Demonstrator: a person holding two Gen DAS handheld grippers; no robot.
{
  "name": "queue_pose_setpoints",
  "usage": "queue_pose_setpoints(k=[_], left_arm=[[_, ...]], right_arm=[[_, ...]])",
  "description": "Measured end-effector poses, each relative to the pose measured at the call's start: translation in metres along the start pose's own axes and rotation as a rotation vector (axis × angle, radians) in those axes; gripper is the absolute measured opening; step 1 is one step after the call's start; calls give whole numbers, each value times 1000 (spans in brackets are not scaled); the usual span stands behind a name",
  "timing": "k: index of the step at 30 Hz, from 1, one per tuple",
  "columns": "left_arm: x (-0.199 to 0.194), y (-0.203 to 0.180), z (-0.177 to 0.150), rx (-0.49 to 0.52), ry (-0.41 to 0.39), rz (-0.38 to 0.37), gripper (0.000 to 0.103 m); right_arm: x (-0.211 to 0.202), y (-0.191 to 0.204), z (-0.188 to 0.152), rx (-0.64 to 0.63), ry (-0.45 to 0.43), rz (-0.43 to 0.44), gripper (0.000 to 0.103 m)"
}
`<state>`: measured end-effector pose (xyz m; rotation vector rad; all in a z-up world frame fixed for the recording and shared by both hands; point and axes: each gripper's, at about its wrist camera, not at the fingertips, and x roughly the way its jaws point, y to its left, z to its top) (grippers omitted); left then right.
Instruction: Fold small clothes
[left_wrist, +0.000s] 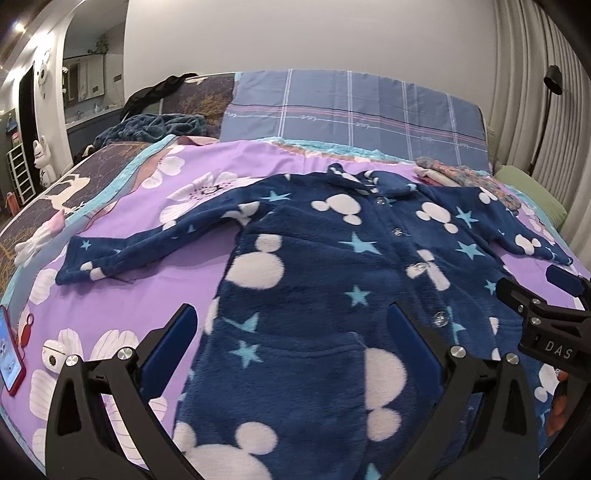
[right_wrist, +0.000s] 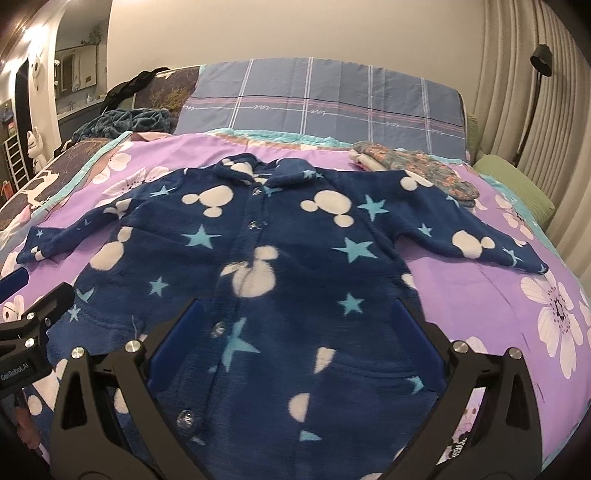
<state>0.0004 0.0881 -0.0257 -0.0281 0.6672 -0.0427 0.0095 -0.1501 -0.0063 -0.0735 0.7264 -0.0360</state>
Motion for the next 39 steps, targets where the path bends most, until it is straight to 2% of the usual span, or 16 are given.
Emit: queue_pose_setpoints(k=[16, 19, 22, 24, 26, 28, 32, 34, 36, 39], left_arm=[[16, 31, 4, -57, 24, 24, 102], [21, 36, 6, -68, 34, 10, 102], [28, 48, 7, -106, 44, -39, 102], [34, 70, 7, -192, 35, -146, 102], [44, 97, 6, -292, 39, -210, 102], [55, 125, 5, -382, 44, -221, 102], [82, 188, -1, -562, 95, -154, 102], [96, 221, -7, -672, 124, -116, 96], [112, 253, -12, -775, 150, -76, 86], [126, 287, -14, -881, 141, -3, 82]], right_arm=[[22, 17, 8, -36, 36, -12, 101], [25, 16, 9, -42, 34, -17, 101], [29, 13, 10, -42, 38, -25, 101], [33, 8, 10, -40, 45, -38, 101], [38, 3, 9, -39, 55, -53, 101], [41, -4, 8, -31, 64, -60, 101], [49, -18, 5, 3, 81, -75, 101], [52, -24, 5, 14, 84, -84, 101], [55, -28, 5, 21, 83, -95, 101], [61, -31, 6, 35, 88, -94, 101]])
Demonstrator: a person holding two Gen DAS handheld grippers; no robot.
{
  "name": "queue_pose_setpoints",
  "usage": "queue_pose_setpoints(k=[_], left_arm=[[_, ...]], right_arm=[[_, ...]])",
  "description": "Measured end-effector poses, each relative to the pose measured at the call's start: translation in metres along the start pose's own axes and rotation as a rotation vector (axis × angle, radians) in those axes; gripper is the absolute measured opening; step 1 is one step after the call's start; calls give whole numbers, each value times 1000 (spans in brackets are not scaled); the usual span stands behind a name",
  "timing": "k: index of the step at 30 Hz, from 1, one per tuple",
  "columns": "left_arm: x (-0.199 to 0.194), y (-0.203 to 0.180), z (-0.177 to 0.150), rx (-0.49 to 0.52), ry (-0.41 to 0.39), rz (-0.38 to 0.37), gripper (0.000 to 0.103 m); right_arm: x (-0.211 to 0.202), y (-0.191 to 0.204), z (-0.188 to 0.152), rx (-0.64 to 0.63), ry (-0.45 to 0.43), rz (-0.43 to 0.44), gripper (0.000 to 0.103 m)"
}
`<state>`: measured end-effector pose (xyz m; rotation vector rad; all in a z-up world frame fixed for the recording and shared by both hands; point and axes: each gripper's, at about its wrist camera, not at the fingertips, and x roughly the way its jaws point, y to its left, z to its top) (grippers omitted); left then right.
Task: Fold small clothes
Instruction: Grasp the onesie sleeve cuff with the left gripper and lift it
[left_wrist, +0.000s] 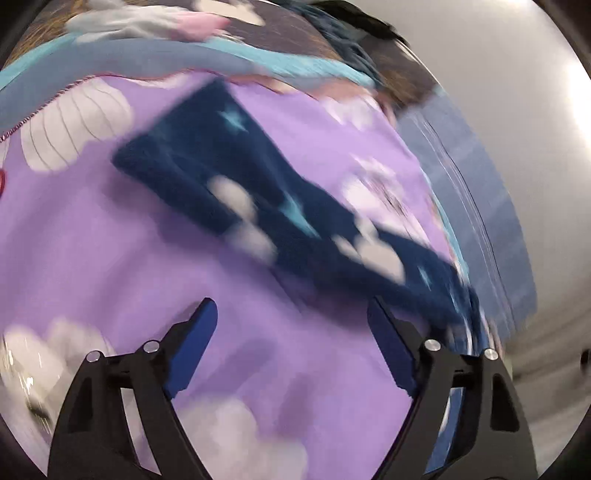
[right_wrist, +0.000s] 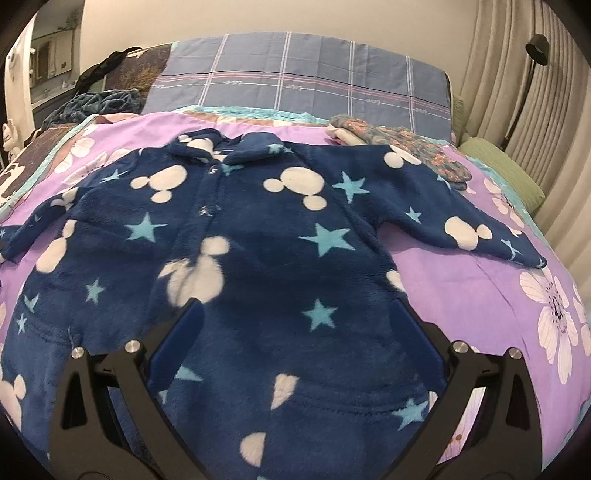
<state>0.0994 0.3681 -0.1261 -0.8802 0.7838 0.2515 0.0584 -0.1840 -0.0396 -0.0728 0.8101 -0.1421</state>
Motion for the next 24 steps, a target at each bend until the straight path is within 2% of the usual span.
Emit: queue_pose_setpoints(k=[4, 5, 6, 7, 8, 9, 10, 13, 16, 17, 20, 22, 24], left_arm=[[9, 6, 26, -59, -78, 60, 81], [12, 5, 32, -68, -98, 88, 74], [14, 4, 36, -69, -109, 99, 53], [16, 0, 41, -61, -119, 109, 38], [20, -7, 46, -34, -120, 108, 15], [21, -10, 51, -11, -124, 104, 11], [18, -22, 53, 23, -138, 98, 10], [2, -85, 51, 198, -197, 17, 9], [-11, -178, 27, 428, -219, -93, 9], [-14, -218, 11, 533, -226, -126, 9], [-12, -298, -41, 752, -217, -214, 9], [-6, -330, -75, 846, -192, -265, 10], [6, -355, -116, 928, -134, -317, 10]], right_arm=[[7, -1, 1, 1, 9, 7, 101], [9, -1, 1, -2, 12, 6, 101], [10, -2, 1, -5, 13, 6, 101], [11, -4, 1, -4, 14, 4, 101], [13, -7, 1, 0, 13, 2, 101], [14, -10, 0, 5, 14, 0, 101], [15, -13, 1, 12, 15, -2, 101], [21, -27, 2, 49, 22, -9, 101], [27, -42, 5, 98, 24, -16, 101], [28, -47, 6, 116, 24, -16, 101], [24, -59, 8, 141, 5, -12, 101], [22, -65, 7, 135, -8, -26, 101], [23, -75, 5, 124, -7, -50, 101]])
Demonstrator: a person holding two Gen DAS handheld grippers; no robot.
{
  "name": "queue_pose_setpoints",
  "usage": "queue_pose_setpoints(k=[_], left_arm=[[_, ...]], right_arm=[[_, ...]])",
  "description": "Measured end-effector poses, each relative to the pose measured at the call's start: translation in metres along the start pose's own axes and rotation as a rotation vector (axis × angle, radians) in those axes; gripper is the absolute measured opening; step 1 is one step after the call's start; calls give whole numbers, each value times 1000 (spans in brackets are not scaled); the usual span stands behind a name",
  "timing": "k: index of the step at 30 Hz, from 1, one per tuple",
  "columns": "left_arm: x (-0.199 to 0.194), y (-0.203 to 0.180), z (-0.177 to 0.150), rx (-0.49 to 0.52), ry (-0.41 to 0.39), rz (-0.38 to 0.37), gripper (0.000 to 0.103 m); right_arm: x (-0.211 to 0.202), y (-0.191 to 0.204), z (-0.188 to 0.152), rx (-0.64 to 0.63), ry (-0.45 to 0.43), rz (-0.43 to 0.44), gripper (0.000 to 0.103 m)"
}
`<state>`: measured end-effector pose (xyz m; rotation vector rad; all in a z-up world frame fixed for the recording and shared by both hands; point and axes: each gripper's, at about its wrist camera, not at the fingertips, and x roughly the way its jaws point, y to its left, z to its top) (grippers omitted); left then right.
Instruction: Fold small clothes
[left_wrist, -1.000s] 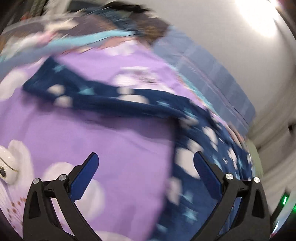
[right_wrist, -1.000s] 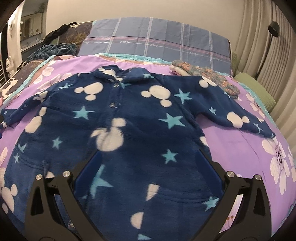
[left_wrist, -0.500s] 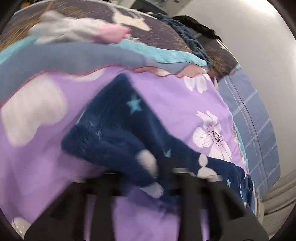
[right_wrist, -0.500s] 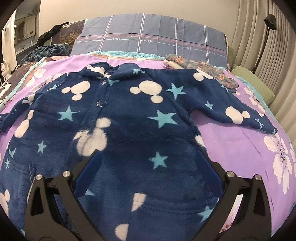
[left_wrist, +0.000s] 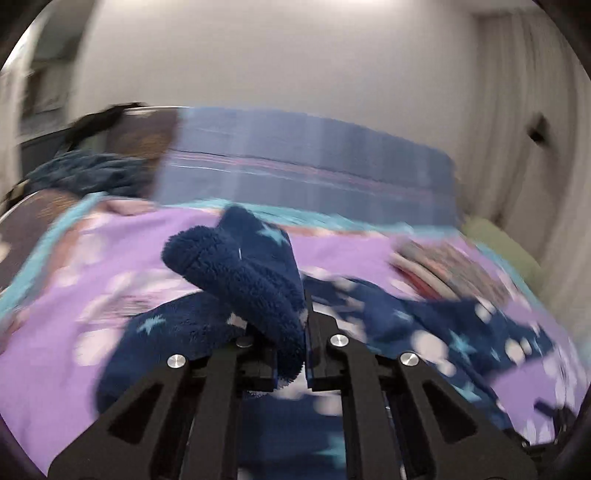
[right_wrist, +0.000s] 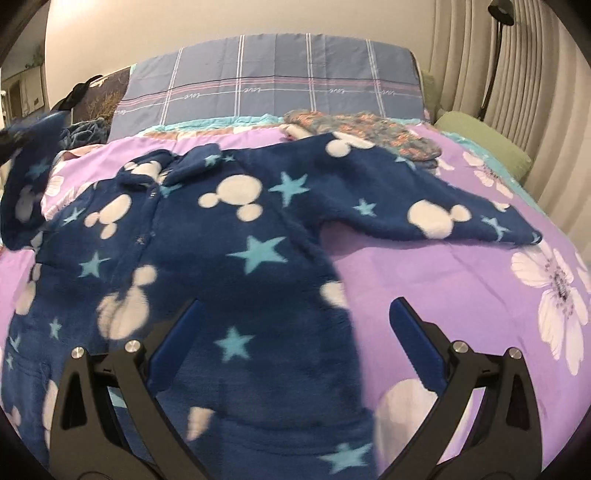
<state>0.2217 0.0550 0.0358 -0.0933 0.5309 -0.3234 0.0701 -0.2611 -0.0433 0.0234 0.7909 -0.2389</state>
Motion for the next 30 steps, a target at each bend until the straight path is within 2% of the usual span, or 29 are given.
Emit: queue_pose_setpoints(k=[2, 4, 6, 7, 8, 10, 12, 13, 14, 15, 17, 19, 20, 21, 22, 25, 27, 30], left_arm=[[18, -29, -16, 31, 50, -61, 10], [45, -56, -42, 58, 139, -113, 10], [62, -72, -69, 88, 229, -154, 11], [72, -77, -79, 114, 269, -159, 14], [77, -83, -92, 153, 304, -151, 19], [75, -86, -106, 189, 326, -154, 31], [63, -84, -107, 190, 321, -166, 51], [51, -79, -104, 188, 299, -172, 56], [36, -74, -102, 196, 268, -158, 65], [25, -71, -100, 210, 243, -132, 69], [4, -59, -99, 238, 204, -64, 69], [-15, -38, -99, 250, 176, 38, 77], [-21, -26, -101, 255, 165, 106, 84], [-24, -17, -103, 262, 162, 151, 85], [-26, -5, -106, 274, 170, 214, 85], [-23, 30, -111, 260, 226, 329, 85], [-13, 51, -113, 229, 260, 367, 85], [3, 72, -107, 155, 297, 391, 85]], right_arm=[[2, -10, -1, 4, 7, -17, 101], [5, -21, 0, 21, 21, -17, 101], [8, -28, 3, 38, 37, 20, 101], [10, -30, 6, 46, 51, 66, 101], [13, -31, 9, 52, 63, 104, 101], [21, -32, 20, 79, 98, 218, 101], [27, -29, 29, 117, 116, 323, 101], [30, -26, 34, 130, 127, 365, 101], [37, -19, 41, 132, 146, 400, 100], [41, -11, 46, 127, 161, 415, 97], [49, 9, 57, 94, 183, 448, 92], [56, 30, 66, 43, 194, 499, 92], [64, 41, 70, 19, 209, 523, 92], [74, 50, 74, 10, 228, 529, 92], [86, 56, 76, 20, 249, 523, 92], [116, 65, 81, 62, 315, 518, 91], [136, 70, 83, 108, 355, 535, 89], [152, 89, 93, 122, 334, 515, 89]])
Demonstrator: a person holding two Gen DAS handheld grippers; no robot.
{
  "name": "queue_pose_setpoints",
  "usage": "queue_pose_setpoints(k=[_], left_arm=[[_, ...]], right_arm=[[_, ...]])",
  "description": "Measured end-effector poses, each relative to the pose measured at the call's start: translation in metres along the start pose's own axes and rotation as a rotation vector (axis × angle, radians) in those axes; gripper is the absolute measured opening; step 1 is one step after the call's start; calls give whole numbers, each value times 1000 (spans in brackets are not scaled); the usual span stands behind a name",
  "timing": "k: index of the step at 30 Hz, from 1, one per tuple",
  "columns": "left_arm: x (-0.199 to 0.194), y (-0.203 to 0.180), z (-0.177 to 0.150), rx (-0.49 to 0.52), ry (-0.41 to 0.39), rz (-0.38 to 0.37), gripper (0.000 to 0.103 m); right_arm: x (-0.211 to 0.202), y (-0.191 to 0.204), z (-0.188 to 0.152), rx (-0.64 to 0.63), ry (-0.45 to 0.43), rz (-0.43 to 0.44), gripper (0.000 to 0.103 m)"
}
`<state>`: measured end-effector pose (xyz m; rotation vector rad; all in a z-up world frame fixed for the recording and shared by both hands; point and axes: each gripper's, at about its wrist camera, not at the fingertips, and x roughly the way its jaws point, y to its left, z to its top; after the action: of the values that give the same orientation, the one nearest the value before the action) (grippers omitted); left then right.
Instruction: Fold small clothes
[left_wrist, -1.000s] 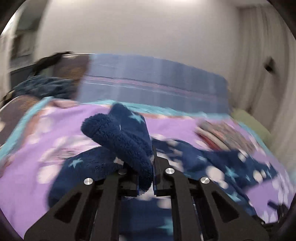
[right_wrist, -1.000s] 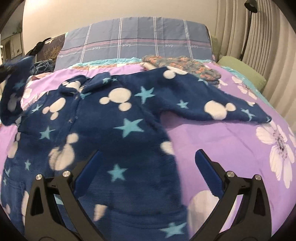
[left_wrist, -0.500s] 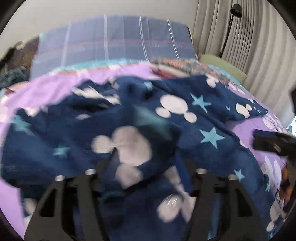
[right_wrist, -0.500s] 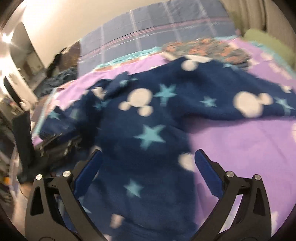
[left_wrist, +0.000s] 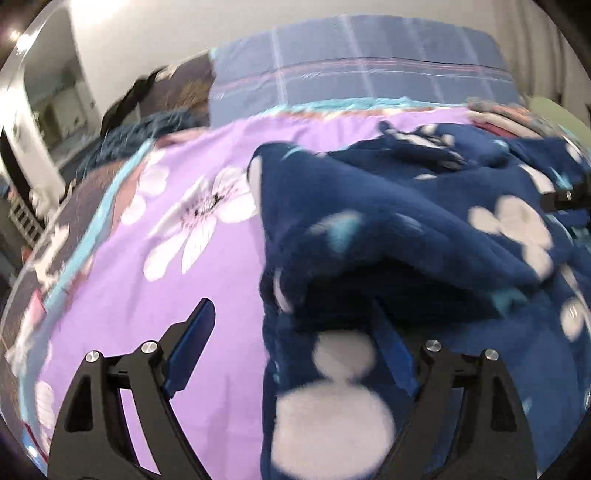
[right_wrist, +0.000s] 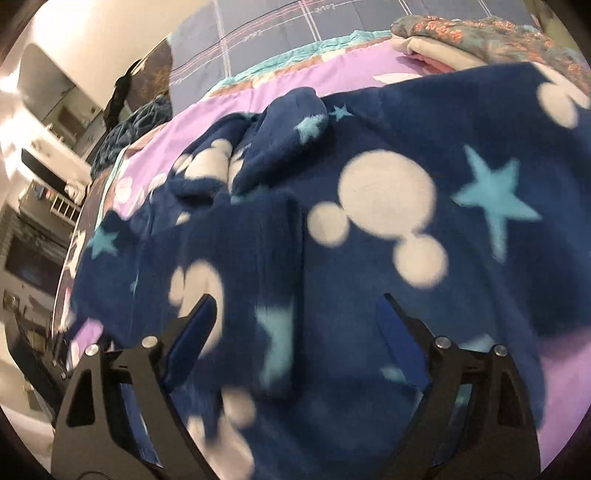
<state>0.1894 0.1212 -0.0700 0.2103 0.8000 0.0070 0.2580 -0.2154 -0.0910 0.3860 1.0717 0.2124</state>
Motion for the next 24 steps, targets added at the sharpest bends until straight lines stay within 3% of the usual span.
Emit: queue_pose_setpoints(k=[2, 3, 4, 8, 12, 15, 19, 24], left_arm=[[9, 2, 8, -32, -5, 14, 85], [14, 2, 13, -48, -7, 42, 85], [18, 3, 15, -56, -2, 69, 85], [23, 5, 14, -66, 25, 178, 85], [20, 22, 10, -137, 22, 137, 86], [23, 15, 10, -115, 15, 133, 86], [25, 5, 8, -79, 24, 165, 86], [11, 5, 3, -47, 6, 125, 86]], right_arm=[[11, 13, 8, -35, -14, -23, 71], [14, 19, 11, -56, -12, -17, 35], [16, 23, 13, -68, -2, -9, 12], [-28, 32, 17, -96, -135, 0, 10], [-83, 10, 22, -69, -259, -80, 10], [-84, -20, 26, -7, -225, -87, 11], [-49, -56, 20, 15, -139, -221, 17], [-63, -79, 0, 98, -141, -95, 20]])
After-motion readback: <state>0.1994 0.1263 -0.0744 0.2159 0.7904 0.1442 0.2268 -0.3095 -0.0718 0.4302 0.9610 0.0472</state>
